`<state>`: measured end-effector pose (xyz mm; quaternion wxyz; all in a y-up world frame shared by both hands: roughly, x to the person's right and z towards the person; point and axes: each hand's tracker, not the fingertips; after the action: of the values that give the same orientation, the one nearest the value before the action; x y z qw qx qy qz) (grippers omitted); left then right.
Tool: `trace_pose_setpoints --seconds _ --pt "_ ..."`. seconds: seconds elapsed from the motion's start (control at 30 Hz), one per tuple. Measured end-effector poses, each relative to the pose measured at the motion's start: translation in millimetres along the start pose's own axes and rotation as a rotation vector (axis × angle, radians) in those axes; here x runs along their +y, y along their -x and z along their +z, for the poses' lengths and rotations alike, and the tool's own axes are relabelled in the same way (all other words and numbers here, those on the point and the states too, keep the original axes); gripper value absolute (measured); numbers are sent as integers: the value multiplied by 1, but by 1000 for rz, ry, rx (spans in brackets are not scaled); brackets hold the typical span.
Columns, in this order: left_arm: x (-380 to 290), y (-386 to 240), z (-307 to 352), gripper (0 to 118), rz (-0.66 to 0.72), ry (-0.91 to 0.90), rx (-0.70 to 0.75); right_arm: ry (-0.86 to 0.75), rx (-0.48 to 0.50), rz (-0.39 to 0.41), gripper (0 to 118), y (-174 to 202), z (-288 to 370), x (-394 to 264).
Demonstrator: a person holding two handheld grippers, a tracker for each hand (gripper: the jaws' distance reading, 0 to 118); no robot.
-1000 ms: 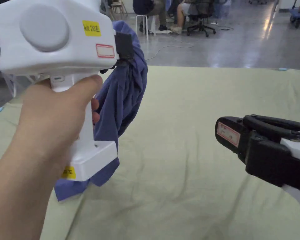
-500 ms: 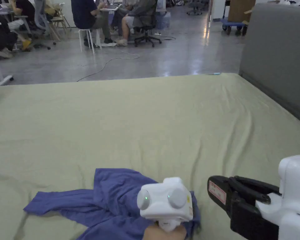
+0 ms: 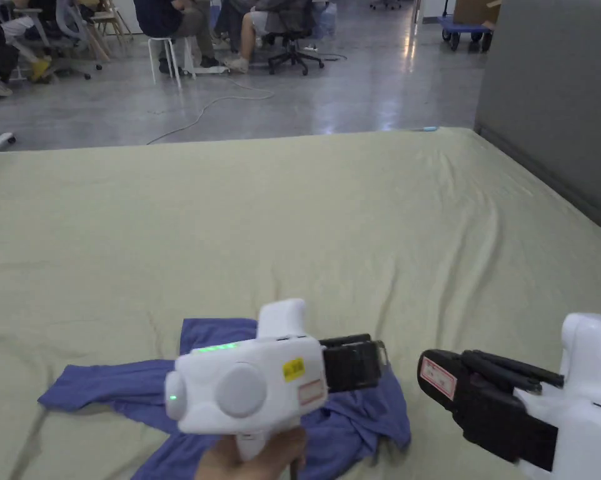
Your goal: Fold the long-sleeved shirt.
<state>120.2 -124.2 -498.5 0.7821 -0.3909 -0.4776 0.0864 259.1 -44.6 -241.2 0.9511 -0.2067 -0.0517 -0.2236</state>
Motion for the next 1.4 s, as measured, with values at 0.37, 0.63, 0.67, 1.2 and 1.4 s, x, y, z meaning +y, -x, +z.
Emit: trace_pose_setpoints --seconds 0.37,0.63,0.67,1.2,1.4 --pt "-82 130 65 0 238 244 211 240 -25 -60 0 -3 -83 -58" --pt "67 176 -58 118 -85 79 397 293 -79 -18 0 -11 -119 -61" --pt "83 186 -84 118 -119 113 449 304 -90 -17 0 -15 -123 -62" --pt "133 237 -187 1 -234 363 550 443 -321 -24 33 -88 -195 -43" --pt "145 235 -168 1 -197 309 503 585 -542 175 117 -134 -261 -41"
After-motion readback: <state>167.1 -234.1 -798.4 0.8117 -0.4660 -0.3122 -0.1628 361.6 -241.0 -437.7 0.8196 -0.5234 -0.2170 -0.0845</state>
